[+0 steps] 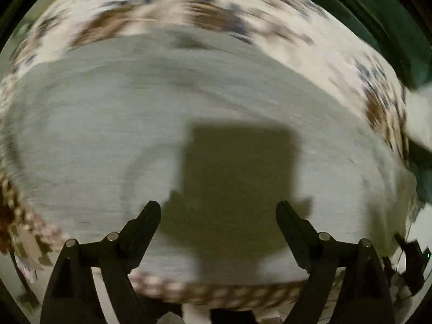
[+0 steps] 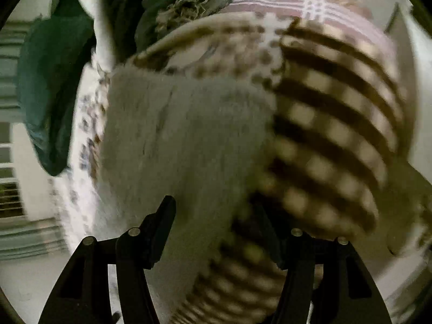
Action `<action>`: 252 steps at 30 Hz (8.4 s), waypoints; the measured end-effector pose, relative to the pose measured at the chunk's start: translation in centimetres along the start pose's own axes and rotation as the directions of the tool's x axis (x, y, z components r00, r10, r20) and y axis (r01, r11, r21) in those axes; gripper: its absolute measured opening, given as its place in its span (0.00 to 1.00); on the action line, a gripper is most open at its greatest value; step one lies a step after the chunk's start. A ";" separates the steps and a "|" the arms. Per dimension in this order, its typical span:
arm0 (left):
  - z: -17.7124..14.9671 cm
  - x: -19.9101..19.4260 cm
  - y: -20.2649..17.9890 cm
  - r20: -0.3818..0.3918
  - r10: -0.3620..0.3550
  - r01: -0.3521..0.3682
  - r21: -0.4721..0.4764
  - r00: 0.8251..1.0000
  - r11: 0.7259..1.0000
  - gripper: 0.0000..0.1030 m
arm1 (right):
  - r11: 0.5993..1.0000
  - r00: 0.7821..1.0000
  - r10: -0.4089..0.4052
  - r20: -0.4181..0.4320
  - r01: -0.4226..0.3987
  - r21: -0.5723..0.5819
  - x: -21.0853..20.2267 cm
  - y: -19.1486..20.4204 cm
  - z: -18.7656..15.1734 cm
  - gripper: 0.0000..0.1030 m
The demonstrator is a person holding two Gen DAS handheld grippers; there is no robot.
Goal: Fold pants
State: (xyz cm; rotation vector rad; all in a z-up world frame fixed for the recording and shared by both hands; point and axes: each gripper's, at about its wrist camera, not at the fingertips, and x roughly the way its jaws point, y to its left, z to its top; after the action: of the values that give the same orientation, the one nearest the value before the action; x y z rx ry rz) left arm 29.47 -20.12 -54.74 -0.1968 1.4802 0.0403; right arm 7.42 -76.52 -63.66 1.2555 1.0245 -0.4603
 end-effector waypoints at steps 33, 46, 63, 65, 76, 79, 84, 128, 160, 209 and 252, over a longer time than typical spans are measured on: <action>11.7 5.9 -11.7 -0.139 -0.138 0.116 -0.152 0.981 0.982 0.73 | 0.970 0.964 -0.098 -0.247 0.037 -0.242 3.7 17.0 6.1 0.55; 12.9 4.8 -13.8 -0.022 -0.075 0.074 -0.050 0.997 0.996 0.00 | 0.965 0.959 -0.208 -0.194 0.168 -0.203 9.9 20.4 2.6 0.04; 8.0 0.7 -16.0 0.022 -0.046 0.041 0.186 0.999 0.982 0.64 | 0.953 0.983 -0.060 -0.171 0.005 -0.304 2.4 18.8 5.6 0.57; 6.6 0.5 -16.1 0.014 -0.055 0.051 0.207 0.998 0.977 0.87 | 0.949 0.991 -0.103 -0.086 0.072 -0.307 -2.0 15.7 5.1 0.59; -0.6 7.4 -13.4 -0.139 -0.037 0.061 0.175 0.990 0.983 0.89 | 0.987 0.979 0.141 -0.145 -0.126 0.104 2.2 -0.8 2.9 0.67; -0.8 7.9 -13.0 -0.115 -0.075 0.096 0.185 0.991 0.978 1.00 | 0.897 0.905 0.424 -0.032 -0.415 0.150 4.3 -2.2 2.8 0.68; -0.6 9.0 -13.4 -0.103 -0.038 0.058 0.202 0.994 0.978 1.00 | 0.850 0.863 0.504 0.044 -0.504 0.156 7.2 -1.7 3.8 0.68; -10.0 -5.9 30.5 0.041 0.175 -0.151 -0.339 0.984 0.928 1.00 | 0.577 0.916 -0.146 -0.374 -0.228 -0.784 17.8 31.7 -46.5 0.77; 2.7 -4.7 15.1 0.181 -0.114 0.133 -0.097 0.977 0.986 0.59 | 0.544 0.912 -0.410 0.010 0.253 -0.800 12.7 25.4 -28.4 0.85; -9.0 -3.4 39.0 0.357 -0.123 0.353 -0.699 0.926 0.623 0.87 | 0.279 0.896 -0.428 0.115 0.252 -0.926 10.8 31.2 -40.4 0.99; -5.0 -5.7 -12.2 0.237 -0.261 0.206 0.235 0.936 0.950 0.16 | 0.712 0.866 -0.500 0.031 0.431 -0.555 1.0 10.7 -12.7 0.99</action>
State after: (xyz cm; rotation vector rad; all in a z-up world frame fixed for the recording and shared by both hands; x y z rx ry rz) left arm 25.77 -32.38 -48.14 -0.1902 1.1747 -0.2713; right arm 11.45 -61.33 -58.11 0.4963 1.4682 -0.4316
